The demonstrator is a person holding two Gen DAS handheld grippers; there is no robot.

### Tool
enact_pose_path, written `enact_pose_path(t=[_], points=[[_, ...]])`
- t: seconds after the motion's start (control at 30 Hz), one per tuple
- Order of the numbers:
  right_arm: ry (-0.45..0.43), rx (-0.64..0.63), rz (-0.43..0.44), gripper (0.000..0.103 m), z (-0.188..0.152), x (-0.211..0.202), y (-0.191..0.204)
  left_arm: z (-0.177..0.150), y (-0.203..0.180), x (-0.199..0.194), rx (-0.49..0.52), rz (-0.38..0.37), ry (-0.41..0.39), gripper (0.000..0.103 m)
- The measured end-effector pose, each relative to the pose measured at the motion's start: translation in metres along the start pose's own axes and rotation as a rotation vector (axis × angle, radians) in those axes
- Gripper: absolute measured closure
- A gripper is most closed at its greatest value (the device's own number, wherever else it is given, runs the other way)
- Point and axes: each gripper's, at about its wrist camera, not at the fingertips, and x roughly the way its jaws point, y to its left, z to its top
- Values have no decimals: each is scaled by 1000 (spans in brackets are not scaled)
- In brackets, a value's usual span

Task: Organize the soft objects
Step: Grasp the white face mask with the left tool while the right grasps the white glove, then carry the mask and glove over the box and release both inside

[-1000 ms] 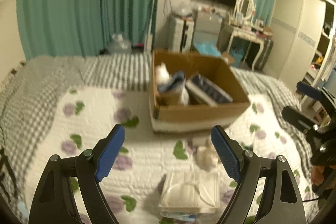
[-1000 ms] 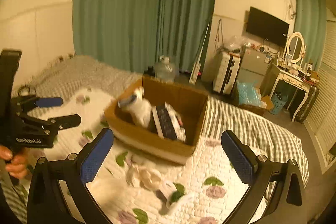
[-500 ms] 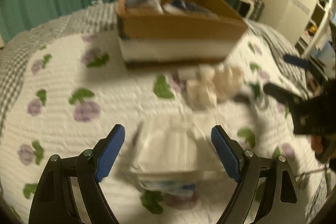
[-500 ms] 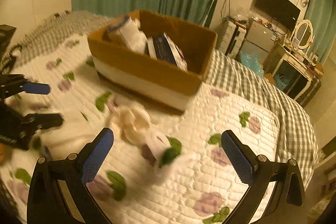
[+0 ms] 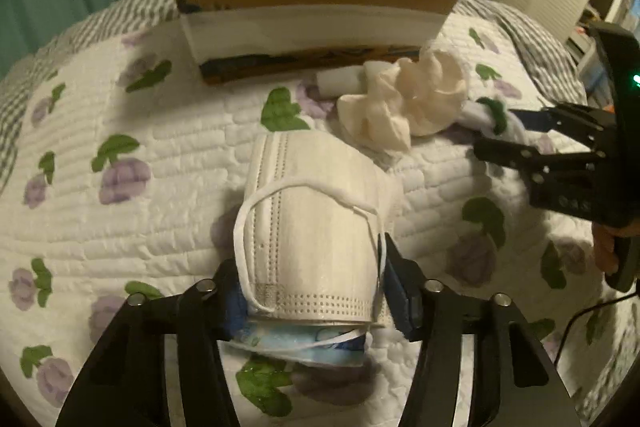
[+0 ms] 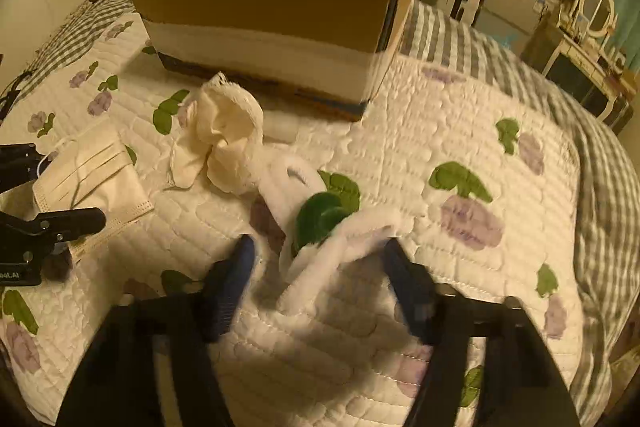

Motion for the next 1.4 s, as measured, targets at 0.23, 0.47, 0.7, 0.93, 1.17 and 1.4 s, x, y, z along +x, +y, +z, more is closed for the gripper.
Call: enact_pose_path(t=[0.23,0.47,0.7,0.93,1.17,1.4], points=[[-3,5,-1,89,-3,-5,2,6,2,-20,9,-7,-78,73],[-31,14,13,90,-9,-24,13,12,7,-32,4,-13,-112,87],[-77,43,12,90,-6,-52,18,16,18,-55,-22,-9,-182,90],[-130,58,20,90,-3,-86,26,21,31,-76,-51,-15,-242,90],[-189,70,26,90,4,-117,37,19,39,-90,-71,-12,-265,90],[-264,75,20,90,18,-146,41,29,35,-129,-29,23,-401,90]])
